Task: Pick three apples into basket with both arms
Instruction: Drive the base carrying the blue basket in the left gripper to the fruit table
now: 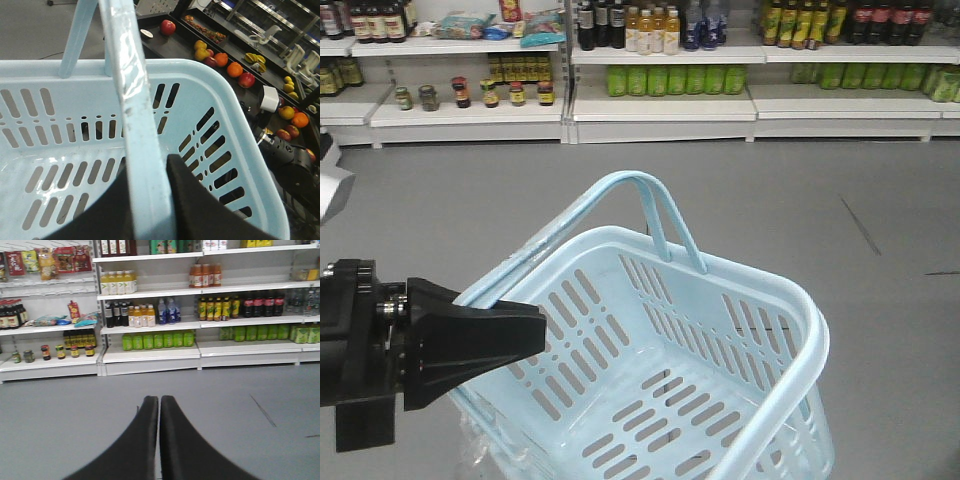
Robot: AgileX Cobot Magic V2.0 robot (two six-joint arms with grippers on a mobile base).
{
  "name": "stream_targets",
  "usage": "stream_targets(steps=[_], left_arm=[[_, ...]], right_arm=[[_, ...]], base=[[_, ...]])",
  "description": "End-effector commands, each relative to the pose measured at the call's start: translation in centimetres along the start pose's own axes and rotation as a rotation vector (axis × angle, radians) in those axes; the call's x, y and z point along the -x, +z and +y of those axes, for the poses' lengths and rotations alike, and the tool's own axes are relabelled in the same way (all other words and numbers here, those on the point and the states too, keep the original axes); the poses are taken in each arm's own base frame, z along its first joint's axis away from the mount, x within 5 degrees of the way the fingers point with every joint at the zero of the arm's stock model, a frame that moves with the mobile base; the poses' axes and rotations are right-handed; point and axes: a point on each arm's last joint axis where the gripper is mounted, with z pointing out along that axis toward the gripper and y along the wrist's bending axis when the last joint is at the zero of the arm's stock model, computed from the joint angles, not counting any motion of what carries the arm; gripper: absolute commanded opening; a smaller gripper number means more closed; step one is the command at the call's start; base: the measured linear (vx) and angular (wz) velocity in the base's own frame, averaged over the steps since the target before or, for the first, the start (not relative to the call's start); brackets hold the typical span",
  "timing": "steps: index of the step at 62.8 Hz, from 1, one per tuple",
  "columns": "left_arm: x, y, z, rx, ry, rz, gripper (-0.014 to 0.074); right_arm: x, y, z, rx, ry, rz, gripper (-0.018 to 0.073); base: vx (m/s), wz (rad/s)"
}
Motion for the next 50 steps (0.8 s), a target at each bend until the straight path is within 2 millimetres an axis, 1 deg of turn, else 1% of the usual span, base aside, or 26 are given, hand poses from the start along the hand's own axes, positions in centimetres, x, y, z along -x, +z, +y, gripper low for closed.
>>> stream_targets(steps=[1, 18, 50], left_arm=[[0.8, -0.36, -0.74, -0.007, 0.014, -0.032, -0.0007], [0.8, -0.36, -0.74, -0.007, 0.014, -0.032, -0.0007], [0.8, -0.36, -0.74, -0.007, 0.014, -0.032, -0.0007]], right_arm=[[0.21, -0.03, 0.06, 0.006, -0.02, -0.066, -0.0004], [0.21, -0.03, 0.06, 0.006, -0.02, -0.066, -0.0004], [0.21, -0.03, 0.06, 0.006, -0.02, -0.066, -0.0004]], base=[[0.22, -0.46], [0.2, -0.54], [0.17, -0.64]])
